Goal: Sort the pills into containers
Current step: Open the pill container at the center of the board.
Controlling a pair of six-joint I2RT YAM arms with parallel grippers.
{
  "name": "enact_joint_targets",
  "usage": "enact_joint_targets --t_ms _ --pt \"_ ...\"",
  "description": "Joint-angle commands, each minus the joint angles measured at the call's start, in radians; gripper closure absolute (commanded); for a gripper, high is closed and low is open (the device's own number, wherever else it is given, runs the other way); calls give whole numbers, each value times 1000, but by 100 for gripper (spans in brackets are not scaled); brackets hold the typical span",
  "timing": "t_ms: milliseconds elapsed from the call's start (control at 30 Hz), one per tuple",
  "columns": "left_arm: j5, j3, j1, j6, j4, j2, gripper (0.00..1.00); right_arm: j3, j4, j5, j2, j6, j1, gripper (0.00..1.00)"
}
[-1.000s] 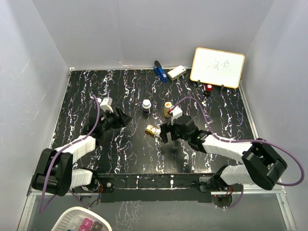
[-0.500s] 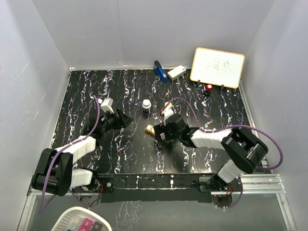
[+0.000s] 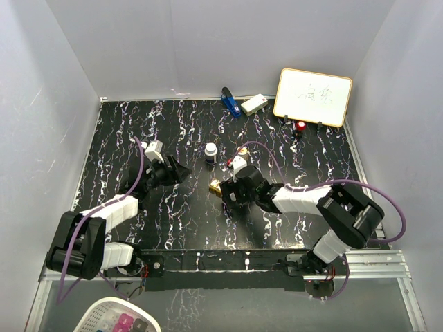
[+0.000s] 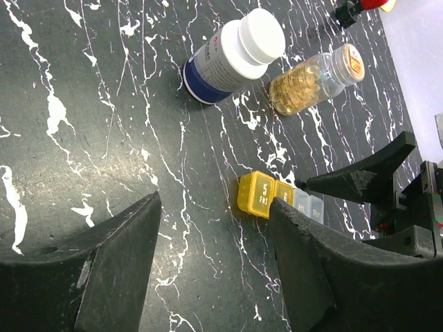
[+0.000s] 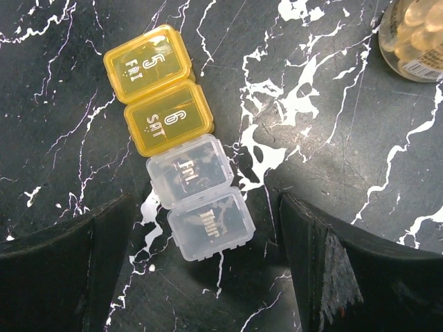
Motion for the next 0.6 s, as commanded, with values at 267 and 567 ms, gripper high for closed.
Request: enact_joint_targets --t_ms 267,567 --pt "4 0 -4 -8 11 -28 39 81 -141 200 87 23 72 39" --pt "0 -8 -3 -4 7 -47 48 116 -156 240 70 18 94 100"
